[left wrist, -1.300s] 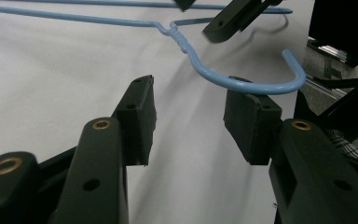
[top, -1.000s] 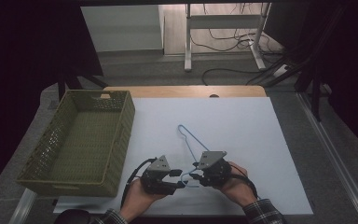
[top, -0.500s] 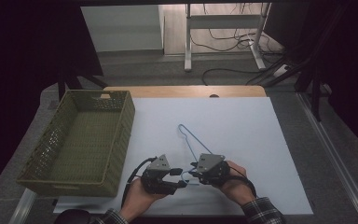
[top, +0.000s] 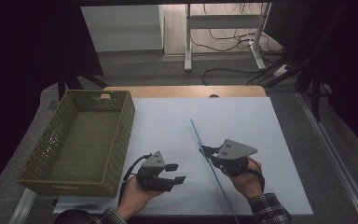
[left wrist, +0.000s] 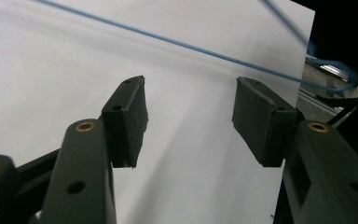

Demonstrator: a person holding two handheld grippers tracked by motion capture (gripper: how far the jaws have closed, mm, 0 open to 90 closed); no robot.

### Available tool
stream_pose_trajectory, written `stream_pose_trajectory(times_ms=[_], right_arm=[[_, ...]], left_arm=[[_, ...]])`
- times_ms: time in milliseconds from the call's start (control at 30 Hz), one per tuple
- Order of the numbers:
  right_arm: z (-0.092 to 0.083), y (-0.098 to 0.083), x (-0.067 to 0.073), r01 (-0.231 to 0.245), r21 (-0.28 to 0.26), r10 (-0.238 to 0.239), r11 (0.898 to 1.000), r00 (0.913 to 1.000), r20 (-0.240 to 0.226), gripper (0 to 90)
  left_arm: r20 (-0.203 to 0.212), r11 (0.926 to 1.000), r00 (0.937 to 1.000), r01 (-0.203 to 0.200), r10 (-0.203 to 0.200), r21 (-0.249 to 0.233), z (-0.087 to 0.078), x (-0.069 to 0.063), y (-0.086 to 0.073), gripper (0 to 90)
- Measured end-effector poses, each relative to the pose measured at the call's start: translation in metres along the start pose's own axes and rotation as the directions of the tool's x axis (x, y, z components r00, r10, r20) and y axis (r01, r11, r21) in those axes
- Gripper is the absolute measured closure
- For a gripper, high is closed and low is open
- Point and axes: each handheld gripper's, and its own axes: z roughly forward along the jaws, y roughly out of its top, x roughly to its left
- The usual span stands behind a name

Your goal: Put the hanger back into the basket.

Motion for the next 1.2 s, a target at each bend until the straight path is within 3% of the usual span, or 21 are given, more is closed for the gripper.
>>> stream_pose_trajectory(times_ms=[33, 233, 400, 533, 633, 700, 733, 800, 867, 1067, 1133, 1200], right_arm=[[-0.002, 0.000, -0.003, -0.039, -0.016, 0.039, 0.999, 0.9992, -0.008, 86.3], [-0.008, 0.000, -0.010, -0.121, -0.037, 0.121, 0.992, 0.9925, -0.023, 86.2], [-0.010, 0.000, -0.014, -0.189, -0.046, 0.185, 0.981, 0.9800, -0.073, 86.2], [-0.013, 0.001, -0.017, -0.234, -0.063, 0.225, 0.970, 0.9671, -0.118, 86.2], [-0.015, 0.002, -0.019, -0.259, -0.071, 0.246, 0.963, 0.9561, -0.160, 86.2], [-0.016, 0.002, -0.019, -0.265, -0.071, 0.250, 0.962, 0.9534, -0.169, 86.2], [-0.017, 0.003, -0.019, -0.279, -0.073, 0.260, 0.957, 0.9452, -0.197, 86.2], [-0.017, 0.004, -0.019, -0.281, -0.075, 0.261, 0.957, 0.9428, -0.208, 86.2], [-0.018, 0.006, -0.019, -0.285, -0.077, 0.260, 0.955, 0.9360, -0.237, 86.2], [-0.022, 0.010, -0.017, -0.277, -0.072, 0.247, 0.958, 0.9284, -0.277, 86.1], [-0.022, 0.011, -0.016, -0.273, -0.067, 0.243, 0.960, 0.9259, -0.289, 86.1], [-0.022, 0.012, -0.015, -0.265, -0.060, 0.235, 0.962, 0.9239, -0.302, 86.1]], left_arm=[[-0.001, 1.0000, 1.0000, -0.001, 0.001, -0.002, 0.000, 0.000, 0.000, 44.5], [-0.004, 0.9999, 1.0000, 0.006, -0.006, -0.013, -0.004, 0.002, 0.002, 43.7], [-0.003, 0.9999, 1.0000, 0.002, -0.002, -0.011, -0.008, 0.003, 0.004, 40.3], [-0.005, 0.9996, 0.9996, -0.028, 0.028, 0.004, -0.012, 0.002, 0.008, 34.0], [-0.005, 0.9984, 0.9985, -0.054, 0.054, 0.020, -0.017, 0.001, 0.015, 29.1], [-0.002, 0.9980, 0.9983, -0.057, 0.058, 0.026, -0.019, 0.002, 0.018, 28.4], [0.001, 0.9978, 0.9982, -0.060, 0.060, 0.029, -0.021, 0.003, 0.021, 27.5], [0.005, 0.9978, 0.9982, -0.061, 0.061, 0.026, -0.025, 0.006, 0.028, 27.3], [0.035, 0.9974, 0.9971, -0.068, 0.067, 0.025, -0.029, 0.011, 0.038, 28.5], [0.032, 0.9849, 0.9873, -0.157, 0.156, 0.071, -0.024, 0.015, 0.067, 35.3], [0.047, 0.9775, 0.9807, -0.193, 0.190, 0.084, -0.019, 0.015, 0.075, 35.6], [0.051, 0.9639, 0.9707, -0.239, 0.235, 0.117, -0.011, 0.015, 0.082, 36.5]])
